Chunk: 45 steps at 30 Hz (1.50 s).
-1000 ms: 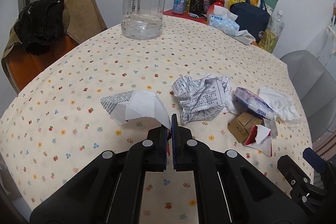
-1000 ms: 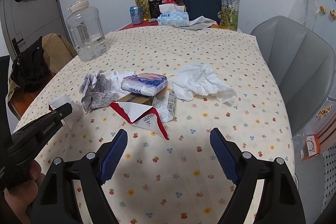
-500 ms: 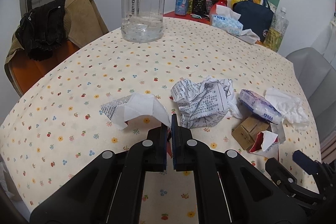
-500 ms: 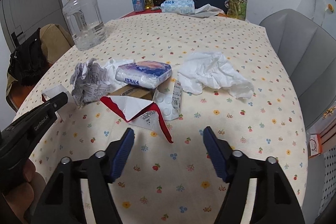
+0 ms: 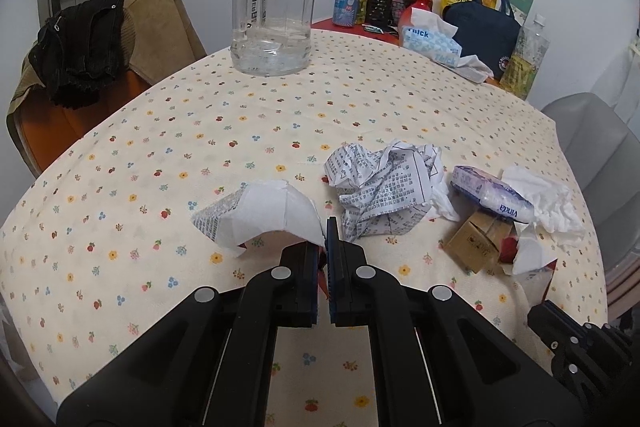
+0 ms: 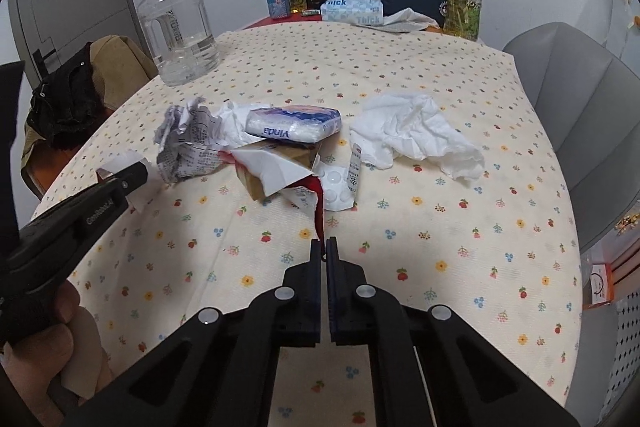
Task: Collect trash
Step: 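Grasp the red-and-white paper wrapper with the right gripper while the left holds the paper, then carry the paper and wrapper in both grippers toward the white trash bin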
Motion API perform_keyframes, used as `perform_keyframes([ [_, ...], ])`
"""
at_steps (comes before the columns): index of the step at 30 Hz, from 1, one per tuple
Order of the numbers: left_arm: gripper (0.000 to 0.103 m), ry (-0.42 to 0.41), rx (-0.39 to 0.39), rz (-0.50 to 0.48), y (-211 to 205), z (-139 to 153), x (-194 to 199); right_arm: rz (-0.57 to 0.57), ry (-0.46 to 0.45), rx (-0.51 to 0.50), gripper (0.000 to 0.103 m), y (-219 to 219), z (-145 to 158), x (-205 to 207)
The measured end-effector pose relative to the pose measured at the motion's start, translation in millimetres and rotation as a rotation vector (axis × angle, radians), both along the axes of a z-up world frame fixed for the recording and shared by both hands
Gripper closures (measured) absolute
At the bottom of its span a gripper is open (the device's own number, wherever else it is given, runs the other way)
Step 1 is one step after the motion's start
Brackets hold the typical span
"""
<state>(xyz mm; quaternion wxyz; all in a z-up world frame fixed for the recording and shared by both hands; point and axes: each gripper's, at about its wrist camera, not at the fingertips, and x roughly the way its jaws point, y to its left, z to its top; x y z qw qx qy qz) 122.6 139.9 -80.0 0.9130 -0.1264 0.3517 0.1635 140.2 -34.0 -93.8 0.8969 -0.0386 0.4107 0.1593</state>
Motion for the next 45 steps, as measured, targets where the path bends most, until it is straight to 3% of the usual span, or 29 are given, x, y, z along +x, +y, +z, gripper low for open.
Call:
perform_keyframes([
  [24,0.099,-0.097,0.015,-0.086,-41.7,42.7,-38.7,-0.060,-0.141,0.042,0.100,-41.1,57.6,-61.9],
  [45,0.099,-0.131,0.031,-0.303,-140.4,62.9,-33.7,-0.253,-0.183,0.065,0.100,-133.0,73.9,-76.4],
])
